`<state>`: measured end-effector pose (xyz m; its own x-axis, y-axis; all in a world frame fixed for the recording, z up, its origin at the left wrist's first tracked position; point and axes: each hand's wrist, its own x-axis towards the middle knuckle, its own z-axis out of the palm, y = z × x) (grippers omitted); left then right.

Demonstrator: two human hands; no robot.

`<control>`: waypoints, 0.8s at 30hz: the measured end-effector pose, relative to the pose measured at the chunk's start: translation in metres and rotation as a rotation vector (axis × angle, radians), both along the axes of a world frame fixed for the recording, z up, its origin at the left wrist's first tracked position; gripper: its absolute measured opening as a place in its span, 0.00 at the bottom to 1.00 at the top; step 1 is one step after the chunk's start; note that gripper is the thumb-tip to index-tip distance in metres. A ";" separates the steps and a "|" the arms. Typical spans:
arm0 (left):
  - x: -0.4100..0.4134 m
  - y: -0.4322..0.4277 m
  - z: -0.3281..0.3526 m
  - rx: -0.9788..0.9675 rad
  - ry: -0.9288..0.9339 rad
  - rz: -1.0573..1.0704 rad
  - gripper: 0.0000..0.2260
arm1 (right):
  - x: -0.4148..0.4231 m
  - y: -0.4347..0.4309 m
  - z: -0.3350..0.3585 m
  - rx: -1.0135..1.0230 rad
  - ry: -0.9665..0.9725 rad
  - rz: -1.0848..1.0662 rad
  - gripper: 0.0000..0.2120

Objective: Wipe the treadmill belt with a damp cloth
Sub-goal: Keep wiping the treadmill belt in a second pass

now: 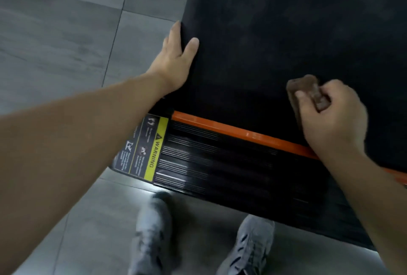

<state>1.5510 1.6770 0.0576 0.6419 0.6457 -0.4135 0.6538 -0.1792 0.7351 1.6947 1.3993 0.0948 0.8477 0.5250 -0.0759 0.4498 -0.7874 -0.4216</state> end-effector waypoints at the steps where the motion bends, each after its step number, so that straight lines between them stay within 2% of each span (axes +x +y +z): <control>1: 0.000 0.001 -0.001 -0.016 -0.012 0.007 0.33 | -0.006 0.003 -0.001 -0.010 -0.003 -0.068 0.11; 5: 0.000 0.008 -0.006 -0.110 -0.097 0.034 0.31 | -0.046 0.040 0.002 -0.048 -0.008 -0.243 0.09; 9: -0.001 0.018 -0.005 -0.380 -0.178 0.187 0.24 | -0.103 0.109 0.000 -0.022 -0.031 -0.209 0.10; 11: -0.004 0.027 -0.006 -0.463 -0.162 0.216 0.26 | -0.122 0.146 -0.005 0.070 -0.030 -0.176 0.10; 13: -0.011 0.033 -0.012 -0.538 -0.170 0.204 0.28 | -0.120 0.168 -0.009 0.117 -0.094 -0.043 0.10; 15: -0.018 0.034 -0.016 -0.581 -0.147 0.144 0.27 | -0.097 0.176 -0.011 0.033 -0.239 0.086 0.12; 17: -0.023 0.033 -0.019 -0.692 -0.166 0.187 0.25 | -0.076 0.185 -0.011 -0.012 -0.290 0.048 0.13; 20: -0.023 0.034 -0.021 -0.852 -0.170 0.291 0.29 | -0.080 0.203 -0.014 0.049 -0.230 -0.062 0.13; 22: -0.024 0.036 -0.023 -0.946 -0.198 0.320 0.26 | -0.094 0.198 -0.013 0.094 -0.148 0.115 0.13; 24: -0.028 0.036 -0.017 -0.919 -0.197 0.333 0.26 | -0.105 0.176 -0.006 0.080 -0.030 0.338 0.11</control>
